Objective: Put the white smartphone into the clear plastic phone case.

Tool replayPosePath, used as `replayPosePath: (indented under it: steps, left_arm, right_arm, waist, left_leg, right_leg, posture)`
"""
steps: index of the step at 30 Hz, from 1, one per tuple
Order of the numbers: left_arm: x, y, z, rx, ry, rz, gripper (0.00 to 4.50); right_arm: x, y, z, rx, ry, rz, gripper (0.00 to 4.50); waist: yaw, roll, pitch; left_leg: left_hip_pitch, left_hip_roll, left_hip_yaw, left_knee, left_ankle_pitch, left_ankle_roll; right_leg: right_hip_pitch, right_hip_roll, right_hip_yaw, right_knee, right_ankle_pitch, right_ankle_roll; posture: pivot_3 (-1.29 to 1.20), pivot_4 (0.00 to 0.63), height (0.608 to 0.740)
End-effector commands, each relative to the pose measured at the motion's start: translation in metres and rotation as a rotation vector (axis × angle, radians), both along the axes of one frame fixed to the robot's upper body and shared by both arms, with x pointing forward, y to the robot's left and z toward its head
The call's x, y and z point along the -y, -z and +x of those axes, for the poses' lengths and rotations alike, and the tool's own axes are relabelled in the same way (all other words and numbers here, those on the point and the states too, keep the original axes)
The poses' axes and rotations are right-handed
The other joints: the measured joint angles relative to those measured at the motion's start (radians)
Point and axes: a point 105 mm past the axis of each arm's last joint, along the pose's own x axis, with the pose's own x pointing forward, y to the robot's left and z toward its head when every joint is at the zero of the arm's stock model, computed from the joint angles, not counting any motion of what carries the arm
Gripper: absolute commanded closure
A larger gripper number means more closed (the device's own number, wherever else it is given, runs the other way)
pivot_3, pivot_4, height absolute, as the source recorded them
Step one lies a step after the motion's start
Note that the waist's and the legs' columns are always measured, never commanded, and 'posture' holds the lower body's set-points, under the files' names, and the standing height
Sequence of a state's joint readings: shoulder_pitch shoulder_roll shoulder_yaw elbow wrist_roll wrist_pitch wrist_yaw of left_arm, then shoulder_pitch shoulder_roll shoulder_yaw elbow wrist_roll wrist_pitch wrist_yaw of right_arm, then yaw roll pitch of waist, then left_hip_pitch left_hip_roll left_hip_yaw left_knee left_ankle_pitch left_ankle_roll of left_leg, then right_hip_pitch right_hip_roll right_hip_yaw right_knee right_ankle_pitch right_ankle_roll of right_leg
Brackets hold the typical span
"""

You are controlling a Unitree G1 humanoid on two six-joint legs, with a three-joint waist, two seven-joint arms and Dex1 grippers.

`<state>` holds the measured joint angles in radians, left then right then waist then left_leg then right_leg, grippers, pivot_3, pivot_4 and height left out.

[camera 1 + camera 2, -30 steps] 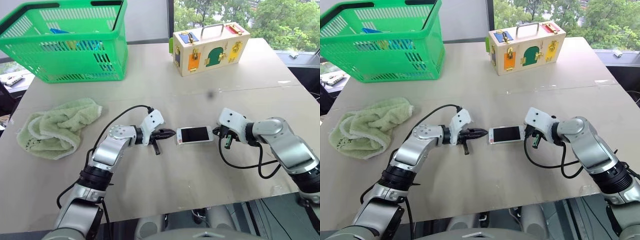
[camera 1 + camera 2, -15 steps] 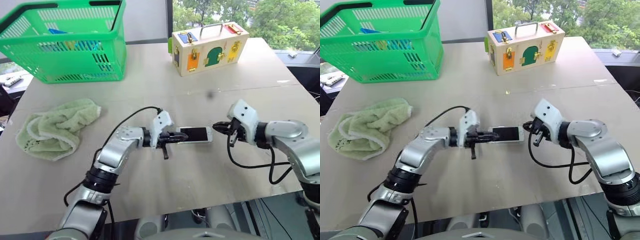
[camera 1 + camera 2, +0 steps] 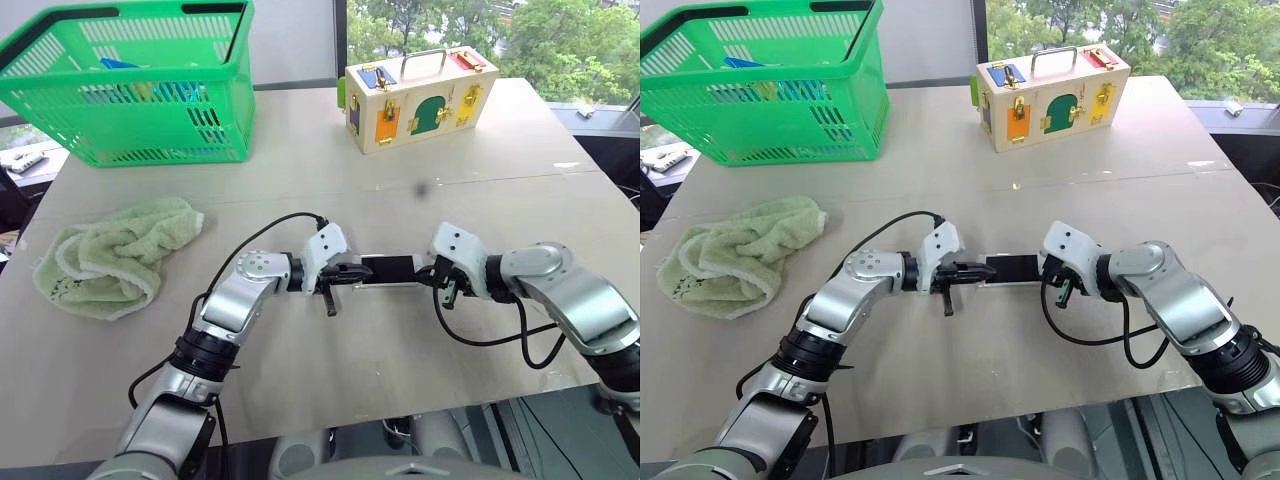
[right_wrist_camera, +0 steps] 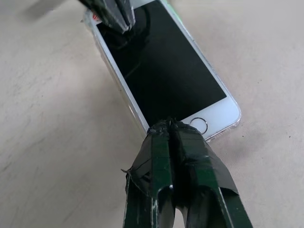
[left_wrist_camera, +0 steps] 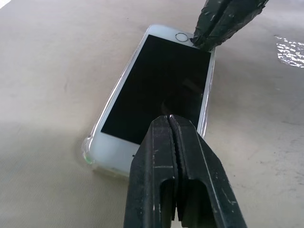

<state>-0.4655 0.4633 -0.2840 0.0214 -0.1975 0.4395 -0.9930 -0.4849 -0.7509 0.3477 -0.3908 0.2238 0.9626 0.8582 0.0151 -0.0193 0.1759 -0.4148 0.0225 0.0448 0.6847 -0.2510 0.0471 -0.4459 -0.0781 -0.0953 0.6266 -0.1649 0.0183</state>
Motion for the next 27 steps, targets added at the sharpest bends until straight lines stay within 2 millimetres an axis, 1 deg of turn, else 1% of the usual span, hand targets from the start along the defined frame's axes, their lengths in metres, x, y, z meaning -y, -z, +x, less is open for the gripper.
replayPosePath:
  steps: [1,6,10,13,14,16,18,20,21,24,27]
  left_arm:
    - [-0.001,0.007,-0.001,-0.012,-0.02,0.015,4.46]
    - [0.0,0.007,-0.001,-0.014,-0.029,0.014,4.46]
    - [0.002,0.007,-0.002,-0.016,-0.032,0.011,4.46]
    - [0.003,0.007,-0.002,-0.019,-0.036,0.011,4.46]
    - [0.003,0.007,-0.002,-0.02,-0.036,0.011,4.46]
    - [0.004,0.007,-0.002,-0.02,-0.035,0.01,4.46]
    - [0.005,0.007,-0.002,-0.02,-0.033,0.01,4.46]
    - [0.006,0.006,-0.002,-0.02,-0.033,0.009,4.46]
    - [0.006,0.006,-0.002,-0.021,-0.033,0.009,4.46]
    - [0.006,0.007,-0.002,-0.023,-0.034,0.009,4.46]
    - [0.006,0.007,-0.002,-0.027,-0.034,0.009,4.46]
  right_arm:
    - [0.013,0.036,-0.008,-0.192,0.054,-0.077,4.5]
    - [0.017,0.056,-0.013,-0.321,0.064,-0.119,4.5]
    - [0.023,0.078,-0.019,-0.392,0.064,-0.184,4.5]
    - [0.024,0.084,-0.019,-0.399,0.068,-0.204,4.5]
    - [0.025,0.085,-0.019,-0.398,0.069,-0.209,4.5]
    - [0.027,0.086,-0.014,-0.364,0.08,-0.22,4.5]
    - [0.015,0.07,-0.003,-0.297,0.085,-0.106,4.5]
    - [0.0,0.044,0.007,-0.211,0.077,0.054,4.5]
    - [-0.006,0.031,0.01,-0.163,0.063,0.124,4.5]
    - [-0.013,0.001,0.016,-0.062,0.076,0.276,4.5]
    - [-0.01,-0.014,0.023,0.01,0.138,0.329,4.5]
  waist:
    - [0.0,-0.001,-0.002]
    - [0.0,-0.008,-0.012]
    - [0.0,-0.011,-0.024]
    - [-0.001,-0.013,-0.028]
    - [-0.001,-0.013,-0.029]
    - [0.0,-0.013,-0.03]
    - [-0.001,-0.014,-0.032]
    - [-0.001,-0.013,-0.031]
    - [-0.002,-0.011,-0.029]
    - [-0.004,0.0,-0.022]
    - [-0.001,0.005,-0.017]
  left_leg:
    - [0.0,0.0,0.0,0.0,0.0,0.0]
    - [0.002,0.0,0.0,0.0,0.0,0.0]
    - [0.003,0.0,-0.001,0.0,0.0,0.0]
    - [0.013,0.0,-0.001,-0.001,-0.002,-0.002]
    - [0.017,0.001,-0.002,-0.002,-0.003,-0.005]
    - [0.018,0.001,-0.002,-0.002,-0.004,-0.006]
    - [0.018,0.001,-0.002,-0.002,-0.004,-0.006]
    - [0.017,0.002,-0.003,-0.002,-0.004,-0.006]
    - [0.017,0.003,-0.003,-0.002,-0.004,-0.006]
    - [0.016,0.003,-0.001,-0.002,-0.004,-0.006]
    - [0.013,0.003,0.0,-0.003,-0.003,-0.005]
  right_leg:
    - [0.0,0.0,0.0,0.0,0.0,0.0]
    - [0.002,0.0,0.0,0.0,0.0,0.0]
    - [0.004,-0.001,-0.001,0.0,0.0,-0.001]
    - [0.012,-0.002,-0.002,-0.001,-0.001,-0.001]
    - [0.016,-0.006,-0.002,-0.002,-0.001,-0.001]
    - [0.017,-0.01,-0.004,-0.003,-0.001,0.0]
    - [0.017,-0.012,-0.004,-0.003,-0.001,0.0]
    - [0.017,-0.012,-0.005,-0.004,-0.001,0.0]
    - [0.016,-0.012,-0.006,-0.005,-0.001,0.0]
    - [0.015,-0.012,-0.006,-0.006,-0.001,0.0]
    - [0.011,-0.009,-0.008,-0.002,-0.001,0.0]
  posture:
    - [0.0,0.15,0.74]
    - [0.0,0.15,0.74]
    - [0.0,0.15,0.74]
    - [0.0,0.15,0.74]
    - [0.0,0.15,0.74]
    - [0.0,0.15,0.74]
    - [0.0,0.15,0.74]
    - [0.0,0.15,0.74]
    - [0.0,0.15,0.74]
    - [0.0,0.15,0.74]
    - [0.0,0.15,0.74]
